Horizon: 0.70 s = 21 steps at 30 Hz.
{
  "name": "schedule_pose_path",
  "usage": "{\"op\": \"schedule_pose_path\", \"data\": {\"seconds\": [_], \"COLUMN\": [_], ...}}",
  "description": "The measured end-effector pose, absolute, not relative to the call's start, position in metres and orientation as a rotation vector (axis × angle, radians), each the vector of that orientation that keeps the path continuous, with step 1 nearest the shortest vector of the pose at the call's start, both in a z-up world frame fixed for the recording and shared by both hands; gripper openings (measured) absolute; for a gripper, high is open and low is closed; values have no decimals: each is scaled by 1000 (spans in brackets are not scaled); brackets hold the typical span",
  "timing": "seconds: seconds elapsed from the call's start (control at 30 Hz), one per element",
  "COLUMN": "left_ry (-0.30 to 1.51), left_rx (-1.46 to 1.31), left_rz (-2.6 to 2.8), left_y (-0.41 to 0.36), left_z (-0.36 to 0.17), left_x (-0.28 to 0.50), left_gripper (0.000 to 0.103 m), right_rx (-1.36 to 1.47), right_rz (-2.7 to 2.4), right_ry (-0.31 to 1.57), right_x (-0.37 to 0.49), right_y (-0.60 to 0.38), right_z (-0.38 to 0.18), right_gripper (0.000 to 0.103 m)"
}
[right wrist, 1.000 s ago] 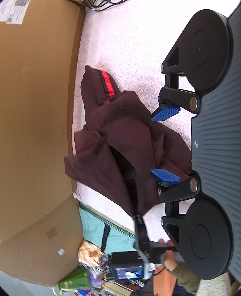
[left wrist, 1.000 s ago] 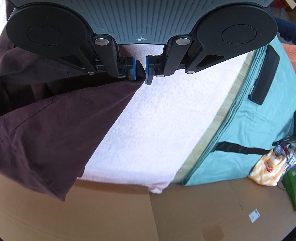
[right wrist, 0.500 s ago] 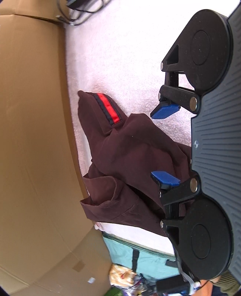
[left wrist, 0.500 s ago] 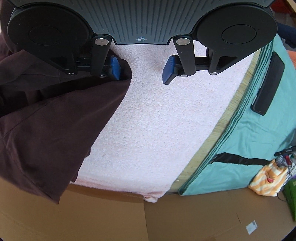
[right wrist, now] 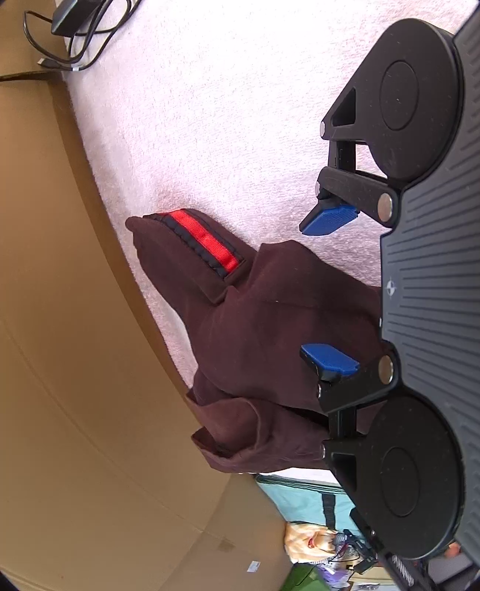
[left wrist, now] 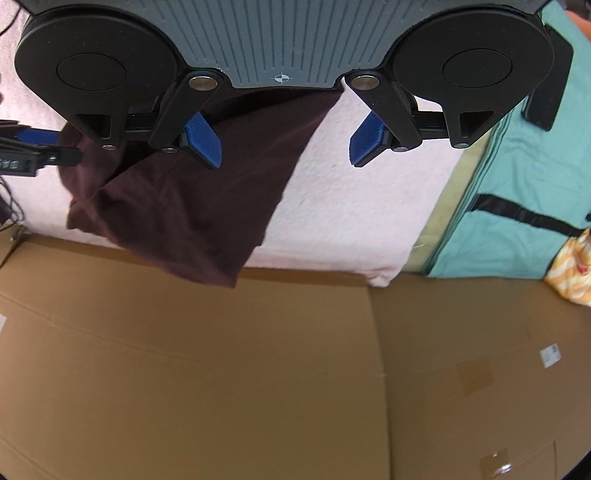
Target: Fold clothes
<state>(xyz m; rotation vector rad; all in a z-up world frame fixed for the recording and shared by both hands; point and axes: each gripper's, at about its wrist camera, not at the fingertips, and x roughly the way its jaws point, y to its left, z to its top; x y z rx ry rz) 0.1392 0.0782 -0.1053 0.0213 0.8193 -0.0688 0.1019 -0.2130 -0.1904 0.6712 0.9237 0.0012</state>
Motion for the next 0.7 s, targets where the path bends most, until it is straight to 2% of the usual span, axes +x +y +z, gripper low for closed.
{"op": "schedule_pose_path", "data": {"seconds": [0.07, 0.1, 0.13, 0.17, 0.37, 0.7], "left_ry": [814, 816, 819, 821, 832, 806], "left_rx": [19, 20, 21, 21, -6, -65], "left_rz": [-85, -89, -94, -99, -105, -54], "left_y": [74, 74, 74, 74, 84, 113], "left_z": [-103, -104, -104, -104, -106, -96], "left_x": [141, 141, 141, 141, 138, 135], "left_gripper": [87, 87, 87, 87, 87, 87], "right_rx": [686, 693, 701, 708, 686, 589], "right_rz": [8, 12, 15, 19, 41, 242], "right_ry": [914, 908, 903, 898, 838, 674], "right_x": [104, 104, 105, 106, 91, 83], "right_y": [-214, -214, -214, -215, -212, -186], "right_z": [-193, -195, -196, -198, -175, -92], "right_gripper": [66, 48, 17, 7, 4, 4]}}
